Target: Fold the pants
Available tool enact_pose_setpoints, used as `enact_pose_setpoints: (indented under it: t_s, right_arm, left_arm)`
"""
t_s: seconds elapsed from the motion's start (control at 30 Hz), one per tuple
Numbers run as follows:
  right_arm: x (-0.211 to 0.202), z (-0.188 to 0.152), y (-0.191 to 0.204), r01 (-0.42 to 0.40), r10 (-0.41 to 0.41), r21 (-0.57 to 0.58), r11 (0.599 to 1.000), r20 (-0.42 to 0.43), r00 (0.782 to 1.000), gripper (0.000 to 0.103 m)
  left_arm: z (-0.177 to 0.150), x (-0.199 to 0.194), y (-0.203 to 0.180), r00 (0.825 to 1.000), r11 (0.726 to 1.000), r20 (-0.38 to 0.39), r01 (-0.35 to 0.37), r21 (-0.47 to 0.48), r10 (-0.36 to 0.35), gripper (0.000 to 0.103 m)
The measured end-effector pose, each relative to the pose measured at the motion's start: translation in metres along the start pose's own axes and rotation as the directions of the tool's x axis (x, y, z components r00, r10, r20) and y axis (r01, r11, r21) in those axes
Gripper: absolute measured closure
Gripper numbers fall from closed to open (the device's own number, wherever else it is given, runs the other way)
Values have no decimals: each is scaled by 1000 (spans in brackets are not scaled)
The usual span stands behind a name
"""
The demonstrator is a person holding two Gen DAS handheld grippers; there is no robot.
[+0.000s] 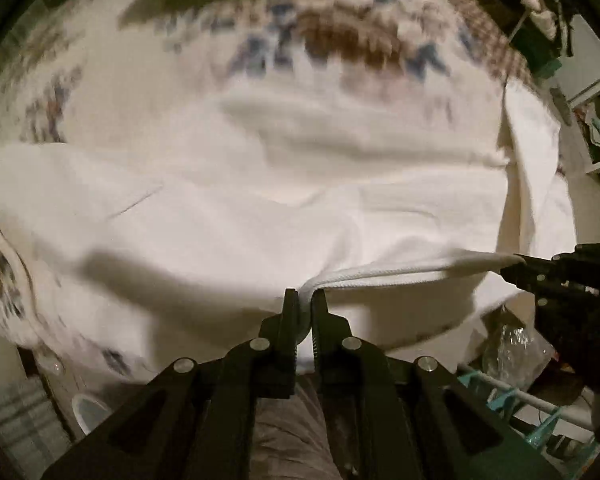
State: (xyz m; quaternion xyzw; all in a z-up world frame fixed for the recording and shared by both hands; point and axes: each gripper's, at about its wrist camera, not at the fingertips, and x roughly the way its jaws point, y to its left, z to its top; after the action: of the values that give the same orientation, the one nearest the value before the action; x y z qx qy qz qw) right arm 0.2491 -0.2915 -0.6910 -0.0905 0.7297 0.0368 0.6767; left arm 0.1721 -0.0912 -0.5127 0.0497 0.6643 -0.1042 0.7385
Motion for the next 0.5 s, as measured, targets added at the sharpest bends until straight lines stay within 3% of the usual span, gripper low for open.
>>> enact_pose_setpoints:
  t_s: [0.13, 0.23, 0.27, 0.3, 0.33, 0.37, 0.43, 0.5]
  right_arm:
    - [31, -19, 1, -2, 2, 3, 1000, -45, 999, 95]
    - [45, -26, -11, -84, 91, 76, 994, -87, 992, 77]
    - [43, -29, -16, -126, 136, 111, 986, -82, 987, 58]
    - [37, -34, -26, -193, 206, 171, 966, -61, 977, 39]
    - [29, -38, -35, -238, 251, 220, 946, -33, 967, 32]
    - [20, -41, -44, -264, 275, 265, 927, -5, 961, 23]
    - [-2, -47, -68, -284, 278, 352, 892, 69, 958, 22]
    - [-19, -47, -97, -242, 211, 423, 873, 120, 970, 22]
  left_arm:
    - [-15, 21, -5, 999, 1000, -48, -8, -6, 8, 96]
    - [-16, 25, 3, 996, 997, -90, 15, -79, -22, 89]
    - [-16, 22, 6, 994, 994, -98, 29, -108, -39, 86]
    - [-15, 19, 7, 994, 992, -103, 32, -123, -44, 75]
    - [-14, 14, 8, 993, 989, -105, 33, -143, -49, 67]
    - [-11, 8, 9, 994, 986, -93, 39, -164, -55, 53]
    - [-1, -2, 6, 998, 982, -47, 41, -183, -50, 40]
    - [16, -9, -1, 999, 985, 27, 22, -170, -18, 30]
